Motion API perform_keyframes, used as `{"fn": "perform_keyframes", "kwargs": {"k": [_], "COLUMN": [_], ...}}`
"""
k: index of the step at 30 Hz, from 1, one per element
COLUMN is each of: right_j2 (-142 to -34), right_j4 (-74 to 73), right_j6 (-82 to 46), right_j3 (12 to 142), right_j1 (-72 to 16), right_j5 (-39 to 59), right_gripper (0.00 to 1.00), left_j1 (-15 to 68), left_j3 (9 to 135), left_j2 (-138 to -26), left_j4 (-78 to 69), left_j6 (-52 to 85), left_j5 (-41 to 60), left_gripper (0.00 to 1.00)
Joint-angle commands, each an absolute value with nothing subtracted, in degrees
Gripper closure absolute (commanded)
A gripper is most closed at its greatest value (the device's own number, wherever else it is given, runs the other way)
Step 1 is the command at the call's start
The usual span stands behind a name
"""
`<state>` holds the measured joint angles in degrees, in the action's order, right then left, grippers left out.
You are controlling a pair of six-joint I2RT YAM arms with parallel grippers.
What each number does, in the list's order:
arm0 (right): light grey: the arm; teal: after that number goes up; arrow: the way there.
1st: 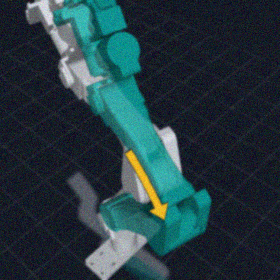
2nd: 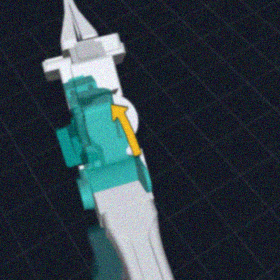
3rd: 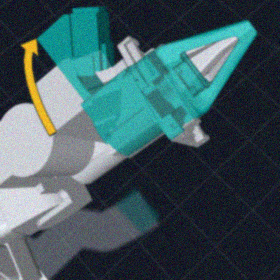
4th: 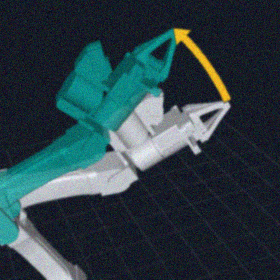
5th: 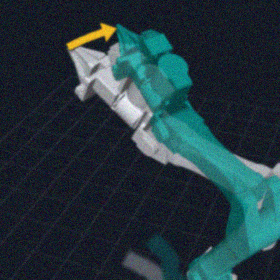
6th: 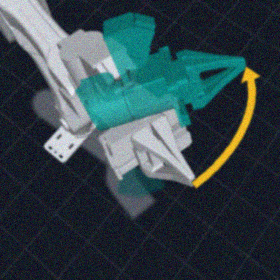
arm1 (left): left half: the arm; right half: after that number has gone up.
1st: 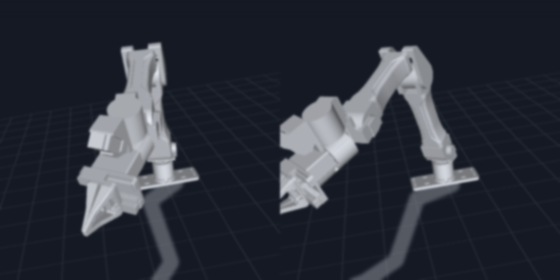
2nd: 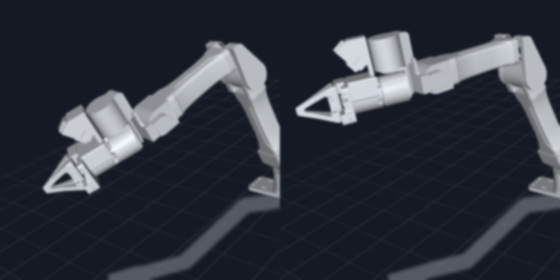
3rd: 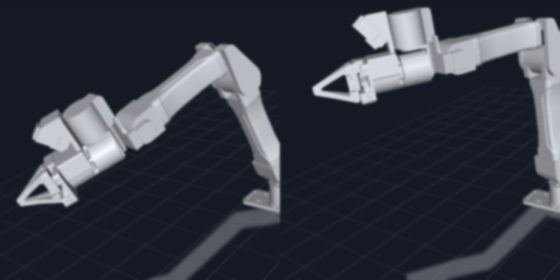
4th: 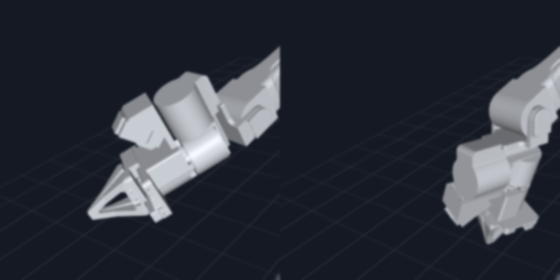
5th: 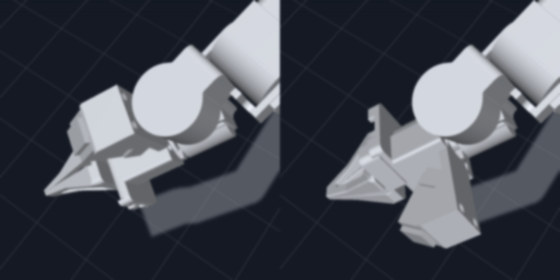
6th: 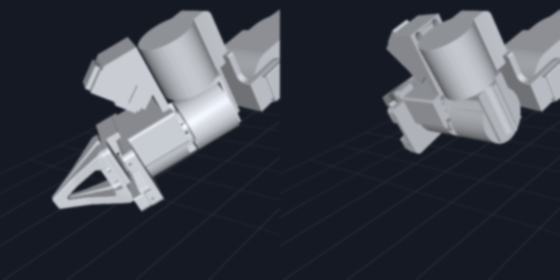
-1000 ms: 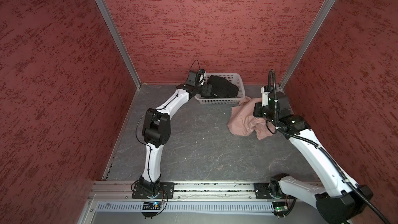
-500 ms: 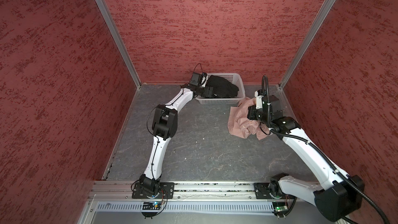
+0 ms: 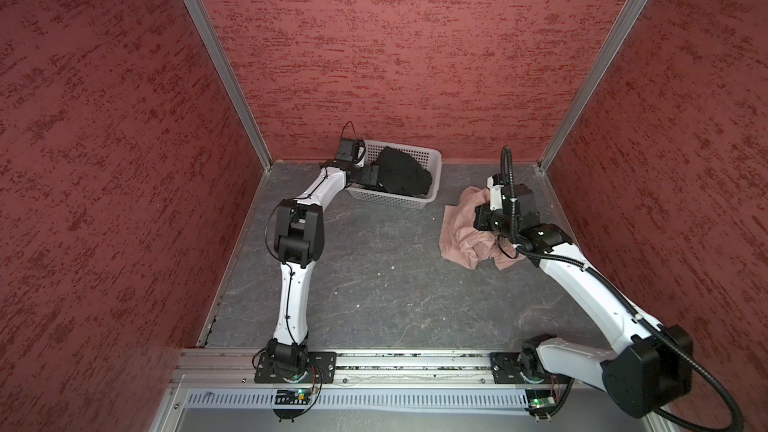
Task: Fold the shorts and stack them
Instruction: 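Lower the shorts with the right gripper while the left reaches the basket, then push the basket farther from the robot with the left gripper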
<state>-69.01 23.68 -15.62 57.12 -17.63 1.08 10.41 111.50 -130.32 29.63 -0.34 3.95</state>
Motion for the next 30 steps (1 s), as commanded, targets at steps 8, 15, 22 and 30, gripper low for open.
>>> {"fn": "perform_keyframes", "kwargs": {"k": [8, 15, 22, 30], "right_j2": [-74.06, -79.12, -80.75, -75.58], "right_j4": [15.88, 12.8, 11.63, 13.1], "right_j6": [-15.34, -15.23, -15.26, -15.72], "right_j3": [56.79, 57.69, 55.51, 52.02], "right_j1": [-16.21, -18.45, -20.3, -20.3], "right_j5": [10.48, 14.46, 13.75, 11.12], "right_gripper": [1.0, 1.0, 1.0, 1.0], "left_j1": [0.35, 1.16, 17.98, 29.23], "left_j3": [92.83, 96.4, 96.43, 107.64], "left_j2": [-115.65, -109.38, -106.19, -119.0], "left_j4": [32.63, 36.8, 36.01, 41.96], "left_j6": [0.88, 2.04, 2.09, 3.97], "left_j5": [-3.29, -9.49, -3.03, -8.99], "left_gripper": [0.01, 0.01, 0.01, 0.01]}}
